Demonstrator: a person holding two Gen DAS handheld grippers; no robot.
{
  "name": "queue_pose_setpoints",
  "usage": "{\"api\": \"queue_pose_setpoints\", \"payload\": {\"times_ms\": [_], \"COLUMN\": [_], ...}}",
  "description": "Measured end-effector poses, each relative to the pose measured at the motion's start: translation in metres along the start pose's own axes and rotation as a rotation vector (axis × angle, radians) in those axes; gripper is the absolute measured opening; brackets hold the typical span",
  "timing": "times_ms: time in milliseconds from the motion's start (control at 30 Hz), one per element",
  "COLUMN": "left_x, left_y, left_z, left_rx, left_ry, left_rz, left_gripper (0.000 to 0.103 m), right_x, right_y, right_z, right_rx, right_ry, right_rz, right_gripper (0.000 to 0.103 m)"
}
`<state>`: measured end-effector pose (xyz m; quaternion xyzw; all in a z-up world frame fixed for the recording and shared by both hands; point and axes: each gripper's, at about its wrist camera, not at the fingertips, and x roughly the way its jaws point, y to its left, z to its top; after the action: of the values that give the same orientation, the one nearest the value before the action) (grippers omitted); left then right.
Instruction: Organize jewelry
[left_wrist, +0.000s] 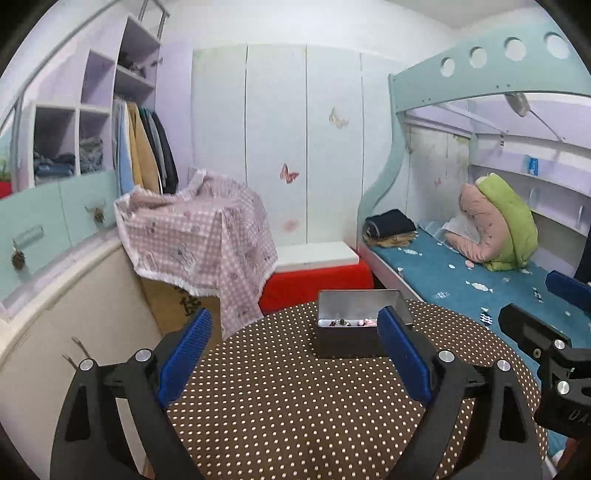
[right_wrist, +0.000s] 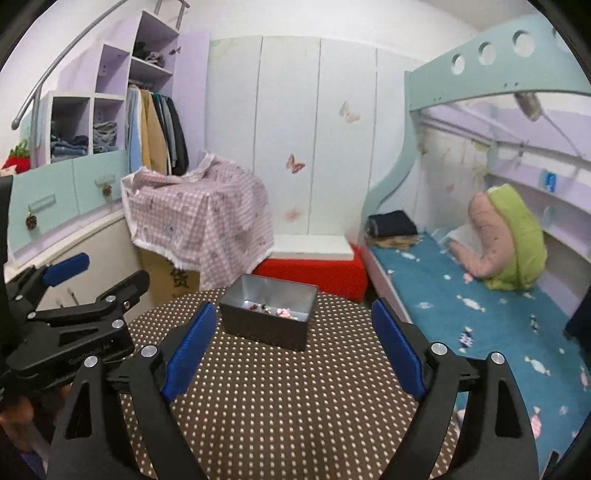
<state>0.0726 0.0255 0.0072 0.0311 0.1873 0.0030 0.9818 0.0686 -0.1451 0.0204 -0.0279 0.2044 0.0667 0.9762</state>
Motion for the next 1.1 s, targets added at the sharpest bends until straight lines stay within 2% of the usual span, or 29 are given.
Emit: {"api": "queue_pose_setpoints", "payload": {"times_ms": [100,200,433,833,1100], "left_x": [-0.021,-0.037,-0.066,-0.068,-0.059], "left_y": [-0.005,-0.006,-0.01,-0.011,-0.011], "left_z": [-0.002,-0.004,-0.012,-0.013,-0.016], "left_rx": [-0.001,-0.011,-0.03,-0.031,-0.031], "left_ry": [-0.035,-0.063,-0.122,-0.14,-0.128], "left_rz": [-0.033,-0.033,-0.018,-0.034,-0.033], "left_gripper": [0.088,0.088,0.088,0.088,0.088], "right_x": [-0.024,-0.046,-0.072,-0.077,-0.068], "right_y": [0.005,0.007,0.008,0.005,0.001], "right_z": [-0.005,-0.009,-0.014,-0.016,-0.019], "right_rx": [-0.016,-0.022,-0.004,0.024,0.041], "right_ry": [-0.039,-0.077,-0.104,-0.126,-0.105], "right_rz": [-0.037,-0.065,-0.063,-0.052,-0.048], "right_gripper": [0.087,0.088,0.09,0.09,0.09]}}
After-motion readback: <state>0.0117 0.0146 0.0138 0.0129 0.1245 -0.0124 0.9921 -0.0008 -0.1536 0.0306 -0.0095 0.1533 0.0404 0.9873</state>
